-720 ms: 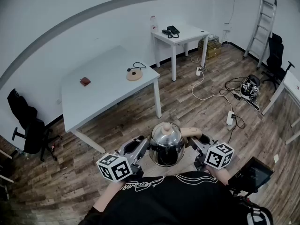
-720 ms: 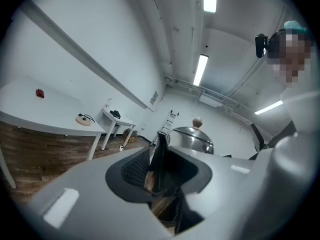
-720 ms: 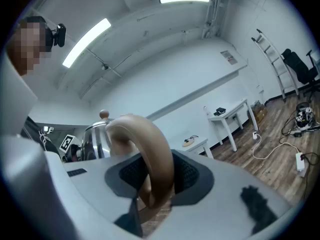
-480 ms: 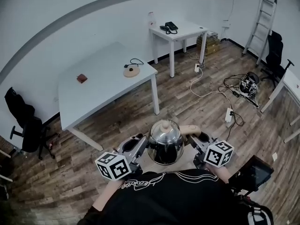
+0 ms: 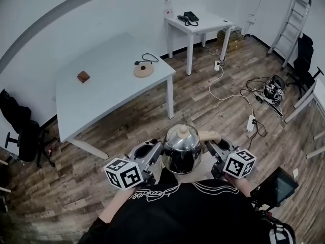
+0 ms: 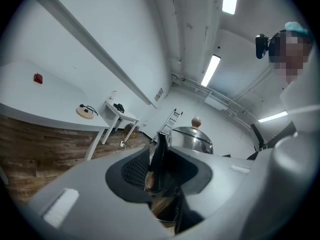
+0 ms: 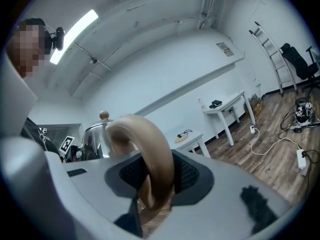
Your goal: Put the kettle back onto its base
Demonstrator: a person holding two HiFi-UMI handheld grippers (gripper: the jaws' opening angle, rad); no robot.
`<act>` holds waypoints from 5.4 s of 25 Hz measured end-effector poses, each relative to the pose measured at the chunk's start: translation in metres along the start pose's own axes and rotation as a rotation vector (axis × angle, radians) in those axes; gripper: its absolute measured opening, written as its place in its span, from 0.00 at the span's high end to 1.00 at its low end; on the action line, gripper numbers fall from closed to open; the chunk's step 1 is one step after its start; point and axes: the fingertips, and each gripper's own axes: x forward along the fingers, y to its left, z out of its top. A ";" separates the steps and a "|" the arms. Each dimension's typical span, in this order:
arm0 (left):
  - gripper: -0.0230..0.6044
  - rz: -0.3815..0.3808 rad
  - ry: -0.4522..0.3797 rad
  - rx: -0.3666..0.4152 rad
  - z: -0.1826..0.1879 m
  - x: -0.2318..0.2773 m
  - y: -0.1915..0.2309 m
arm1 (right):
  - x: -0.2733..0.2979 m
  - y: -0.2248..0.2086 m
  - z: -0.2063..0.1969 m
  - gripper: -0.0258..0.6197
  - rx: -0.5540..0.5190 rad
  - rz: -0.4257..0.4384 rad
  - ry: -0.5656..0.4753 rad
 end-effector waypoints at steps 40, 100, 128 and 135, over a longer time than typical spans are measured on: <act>0.80 0.181 -0.034 -0.056 0.238 0.178 0.376 | 0.483 -0.141 0.106 0.76 -0.030 0.172 0.150; 0.81 0.252 -0.030 0.230 0.262 0.280 0.550 | 0.666 -0.249 0.071 0.79 -0.312 0.164 0.309; 0.95 0.262 0.090 0.151 0.201 0.210 0.445 | 0.537 -0.164 0.063 0.79 -0.264 0.202 0.362; 0.95 0.115 0.120 0.211 0.171 0.192 0.345 | 0.476 -0.067 0.049 0.95 -0.304 0.384 0.352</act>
